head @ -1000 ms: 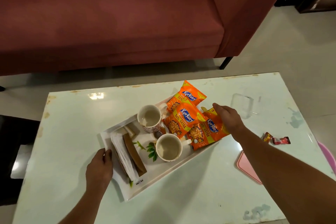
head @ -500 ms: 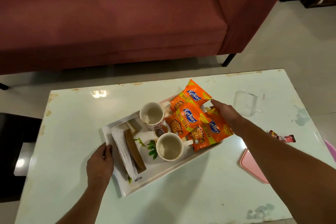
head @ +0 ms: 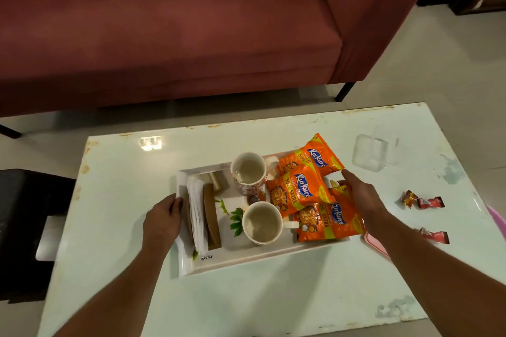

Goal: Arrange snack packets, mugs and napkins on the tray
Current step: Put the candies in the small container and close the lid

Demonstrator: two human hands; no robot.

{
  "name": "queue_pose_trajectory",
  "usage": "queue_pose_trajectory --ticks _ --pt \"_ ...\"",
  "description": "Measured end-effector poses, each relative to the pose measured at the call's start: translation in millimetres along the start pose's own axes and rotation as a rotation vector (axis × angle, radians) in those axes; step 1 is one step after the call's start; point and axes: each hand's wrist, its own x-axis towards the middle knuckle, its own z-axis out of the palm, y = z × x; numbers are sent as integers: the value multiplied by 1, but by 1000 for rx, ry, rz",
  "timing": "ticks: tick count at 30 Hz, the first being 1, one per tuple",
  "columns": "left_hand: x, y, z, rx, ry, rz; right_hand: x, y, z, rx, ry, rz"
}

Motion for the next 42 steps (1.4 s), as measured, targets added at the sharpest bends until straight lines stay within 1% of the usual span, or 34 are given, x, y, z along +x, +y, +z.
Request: queue_pose_trajectory --ticks 3,10,17,29,31,34,36,39,41,42 --pt "4 -3 -1 26 -3 4 -6 6 2 27 -4 13" --pt "12 -12 -5 81 -19 -13 -11 13 16 7 -1 38" --pt "19 -16 -5 81 -12 16 -10 13 25 11 43 38" --pt "23 -19 -9 60 -22 62 -12 18 30 7 61 52" --pt "24 -20 -11 83 -33 55 -14 16 30 -1 55 44" --pt "29 -17 -15 133 -50 -7 -20 11 26 -43 33 25" --pt "31 -10 -22 140 -28 -43 -25 7 21 -71 38 13" --pt "30 22 -38 43 71 -51 -38 -2 5 -13 100 -40" --pt "25 57 -44 -23 118 39 -53 -8 -11 -14 190 -138" --pt "23 78 -45 -48 119 106 -61 -9 -22 -68 253 -205"
